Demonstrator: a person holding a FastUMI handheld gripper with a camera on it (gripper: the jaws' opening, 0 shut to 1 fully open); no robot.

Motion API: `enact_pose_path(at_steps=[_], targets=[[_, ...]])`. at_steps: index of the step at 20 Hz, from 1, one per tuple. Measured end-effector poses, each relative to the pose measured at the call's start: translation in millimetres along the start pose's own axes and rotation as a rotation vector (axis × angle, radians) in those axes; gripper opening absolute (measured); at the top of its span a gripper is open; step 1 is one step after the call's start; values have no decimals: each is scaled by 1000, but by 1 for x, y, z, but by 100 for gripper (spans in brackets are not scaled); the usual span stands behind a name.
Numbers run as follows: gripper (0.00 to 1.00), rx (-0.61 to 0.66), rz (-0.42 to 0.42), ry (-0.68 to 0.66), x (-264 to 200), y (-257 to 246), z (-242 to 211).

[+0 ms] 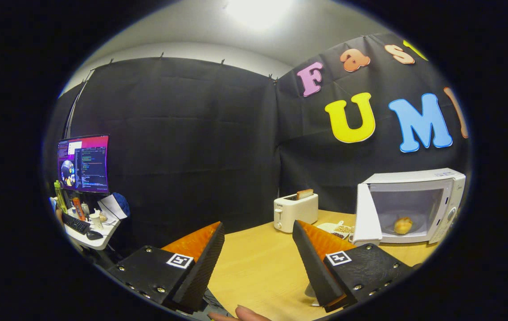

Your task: Open the microwave, put the food inside, and close the microwave door.

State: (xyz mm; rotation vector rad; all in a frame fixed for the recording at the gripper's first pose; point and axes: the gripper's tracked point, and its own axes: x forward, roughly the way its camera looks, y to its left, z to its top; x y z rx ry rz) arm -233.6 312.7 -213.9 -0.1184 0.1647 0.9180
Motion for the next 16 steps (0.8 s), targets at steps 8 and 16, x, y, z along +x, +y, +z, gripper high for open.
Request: enact_pose_path(at_steps=[8,16], targets=[[51,20,-87,135,15,-26,-84],[1,-20,-307,138,3,-77,-102]])
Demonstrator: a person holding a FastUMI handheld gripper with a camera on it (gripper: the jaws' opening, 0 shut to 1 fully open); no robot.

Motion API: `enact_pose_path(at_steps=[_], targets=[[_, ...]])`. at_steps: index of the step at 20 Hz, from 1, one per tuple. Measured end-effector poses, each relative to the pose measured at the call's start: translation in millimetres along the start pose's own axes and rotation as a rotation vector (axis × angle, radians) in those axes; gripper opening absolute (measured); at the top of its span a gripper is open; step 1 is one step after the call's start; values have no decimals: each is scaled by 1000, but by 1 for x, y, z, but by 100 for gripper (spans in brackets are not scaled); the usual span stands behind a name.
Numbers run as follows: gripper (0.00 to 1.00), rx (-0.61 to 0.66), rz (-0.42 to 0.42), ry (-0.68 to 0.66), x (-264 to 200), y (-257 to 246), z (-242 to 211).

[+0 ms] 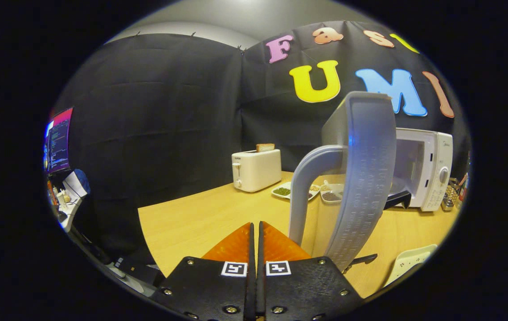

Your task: Open the microwave, put the food inside, and close the microwave door.

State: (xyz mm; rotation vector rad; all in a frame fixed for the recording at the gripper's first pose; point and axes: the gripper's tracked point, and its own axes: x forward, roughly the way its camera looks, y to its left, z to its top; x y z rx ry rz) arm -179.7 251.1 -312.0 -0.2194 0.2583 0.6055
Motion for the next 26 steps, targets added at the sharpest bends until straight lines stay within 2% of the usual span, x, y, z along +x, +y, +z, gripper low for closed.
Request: enact_pose_path(at_steps=[2,6,8,18,26], targets=[[1,-33,-49,-45,-5,-13,9],[1,-5,-62,-37,-3,-39,13],[1,-7,-126,-41,-4,-63,18],[1,67,-309,-37,4,-160,30],[1,110,-493,-43,1,-237,38]])
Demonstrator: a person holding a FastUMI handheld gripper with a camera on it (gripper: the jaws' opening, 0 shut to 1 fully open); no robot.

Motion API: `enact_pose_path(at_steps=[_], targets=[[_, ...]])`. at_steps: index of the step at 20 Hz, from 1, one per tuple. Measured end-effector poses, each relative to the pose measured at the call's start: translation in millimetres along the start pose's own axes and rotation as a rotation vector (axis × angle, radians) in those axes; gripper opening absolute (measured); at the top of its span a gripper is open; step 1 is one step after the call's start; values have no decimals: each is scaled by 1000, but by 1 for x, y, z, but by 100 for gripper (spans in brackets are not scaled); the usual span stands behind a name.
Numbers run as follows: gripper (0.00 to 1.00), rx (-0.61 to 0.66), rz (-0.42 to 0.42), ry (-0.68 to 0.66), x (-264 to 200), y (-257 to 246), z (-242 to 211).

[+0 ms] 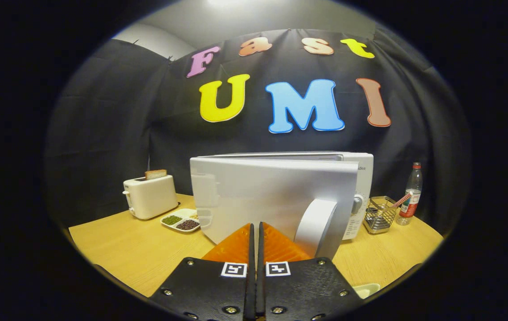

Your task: Open the microwave, put the food inside, and close the microwave door.

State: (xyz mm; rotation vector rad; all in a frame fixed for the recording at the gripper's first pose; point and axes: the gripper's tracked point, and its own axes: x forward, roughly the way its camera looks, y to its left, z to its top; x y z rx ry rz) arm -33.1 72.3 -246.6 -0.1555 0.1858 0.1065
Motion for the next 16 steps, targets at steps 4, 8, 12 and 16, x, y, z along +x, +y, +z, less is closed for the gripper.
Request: enact_pose_path(at_steps=[4,8,12,16], targets=[[1,42,-77,11,21,-28,2],[1,47,-137,10,41,-47,6],[1,10,-189,2,59,-60,10],[1,4,-223,-6,74,-70,19]])
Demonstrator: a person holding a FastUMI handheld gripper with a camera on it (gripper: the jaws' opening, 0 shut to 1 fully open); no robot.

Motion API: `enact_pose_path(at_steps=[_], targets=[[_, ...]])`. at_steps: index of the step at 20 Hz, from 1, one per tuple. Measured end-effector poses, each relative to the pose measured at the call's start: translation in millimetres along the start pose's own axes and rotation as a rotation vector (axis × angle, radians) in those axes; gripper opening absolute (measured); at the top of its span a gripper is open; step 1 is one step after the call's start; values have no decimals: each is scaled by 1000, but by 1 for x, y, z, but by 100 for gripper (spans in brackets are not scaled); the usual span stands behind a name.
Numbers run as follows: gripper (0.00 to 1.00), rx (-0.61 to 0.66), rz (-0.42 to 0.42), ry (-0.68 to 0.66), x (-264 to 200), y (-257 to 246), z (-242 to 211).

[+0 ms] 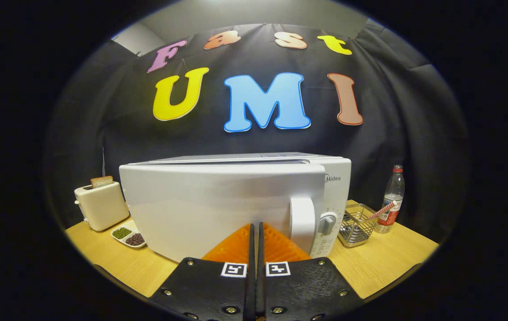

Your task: Open the microwave, put the food inside, and close the microwave door.

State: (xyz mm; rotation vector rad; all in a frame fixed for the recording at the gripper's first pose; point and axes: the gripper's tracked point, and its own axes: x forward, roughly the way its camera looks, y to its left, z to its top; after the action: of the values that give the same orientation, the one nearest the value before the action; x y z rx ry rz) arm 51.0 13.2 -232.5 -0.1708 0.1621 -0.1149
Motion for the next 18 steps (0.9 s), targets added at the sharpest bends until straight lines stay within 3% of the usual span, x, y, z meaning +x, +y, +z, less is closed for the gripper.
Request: enact_pose_path(at_steps=[12,18], targets=[[3,-64,-92,-15,41,3,1],[7,-53,-83,31,47,6,-4]])
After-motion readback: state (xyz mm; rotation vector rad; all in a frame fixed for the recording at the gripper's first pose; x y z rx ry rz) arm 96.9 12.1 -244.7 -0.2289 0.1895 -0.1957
